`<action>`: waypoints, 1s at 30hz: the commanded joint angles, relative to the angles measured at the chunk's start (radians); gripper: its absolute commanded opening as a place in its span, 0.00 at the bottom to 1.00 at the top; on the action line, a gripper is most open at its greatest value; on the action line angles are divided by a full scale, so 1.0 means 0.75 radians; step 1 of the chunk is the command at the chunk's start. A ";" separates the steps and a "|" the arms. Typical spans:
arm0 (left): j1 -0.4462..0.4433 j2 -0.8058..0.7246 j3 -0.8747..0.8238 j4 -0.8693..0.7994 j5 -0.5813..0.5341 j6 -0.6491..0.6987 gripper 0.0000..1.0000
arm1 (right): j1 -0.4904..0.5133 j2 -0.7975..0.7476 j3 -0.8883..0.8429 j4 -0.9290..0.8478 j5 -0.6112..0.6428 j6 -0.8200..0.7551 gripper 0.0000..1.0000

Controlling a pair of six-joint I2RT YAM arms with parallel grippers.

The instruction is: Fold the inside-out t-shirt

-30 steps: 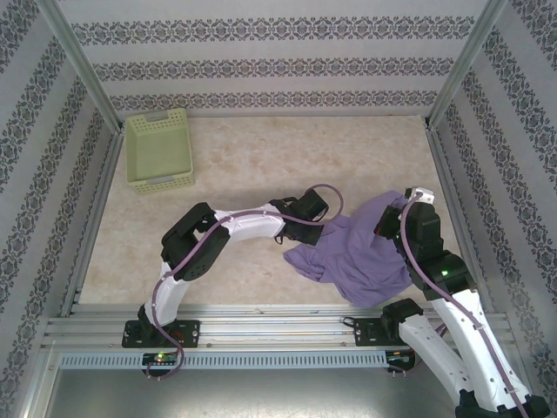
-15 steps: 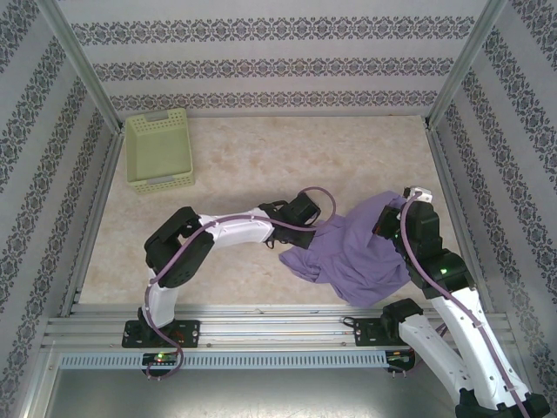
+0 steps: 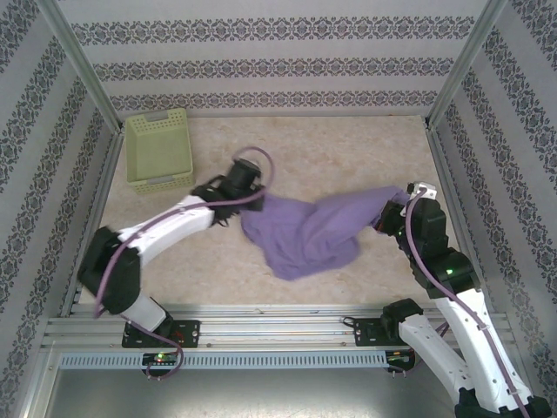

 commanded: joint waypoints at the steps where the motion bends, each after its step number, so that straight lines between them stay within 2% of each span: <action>1: 0.073 -0.186 -0.047 -0.060 -0.095 0.053 0.00 | -0.011 0.001 0.040 0.061 -0.092 -0.033 0.00; 4: 0.137 -0.284 -0.103 -0.091 -0.132 0.050 0.00 | -0.011 0.027 -0.011 0.059 -0.109 -0.012 0.00; 8: 0.231 -0.280 -0.192 -0.148 -0.161 0.006 0.00 | -0.011 0.058 -0.158 0.024 -0.073 0.083 0.00; 11: 0.300 -0.229 -0.246 -0.173 -0.087 -0.045 0.00 | -0.011 0.073 -0.285 0.011 -0.079 0.195 0.00; 15: 0.313 -0.158 -0.247 -0.213 -0.002 -0.038 0.00 | -0.013 0.169 -0.391 -0.008 -0.106 0.293 0.00; 16: 0.312 -0.149 -0.240 -0.231 0.014 -0.033 0.08 | -0.015 0.192 -0.401 -0.008 -0.112 0.294 0.07; 18: 0.311 -0.152 -0.239 -0.254 0.038 -0.018 0.31 | -0.017 0.210 -0.395 -0.025 -0.092 0.292 0.25; 19: 0.305 -0.163 -0.234 -0.267 0.042 -0.005 0.38 | -0.018 0.210 -0.382 -0.030 -0.080 0.280 0.32; 21: 0.270 -0.183 -0.208 -0.292 0.036 0.032 0.49 | -0.024 0.207 -0.354 -0.024 -0.066 0.250 0.40; 24: 0.145 -0.164 -0.103 -0.355 -0.059 0.090 0.67 | -0.036 0.218 -0.302 -0.011 -0.036 0.215 0.54; 26: 0.060 -0.108 -0.020 -0.377 -0.130 0.123 0.73 | -0.047 0.245 -0.276 0.003 -0.025 0.196 0.59; 30: -0.031 0.101 0.157 -0.363 -0.133 0.194 0.78 | -0.090 0.291 -0.257 0.049 -0.029 0.176 0.66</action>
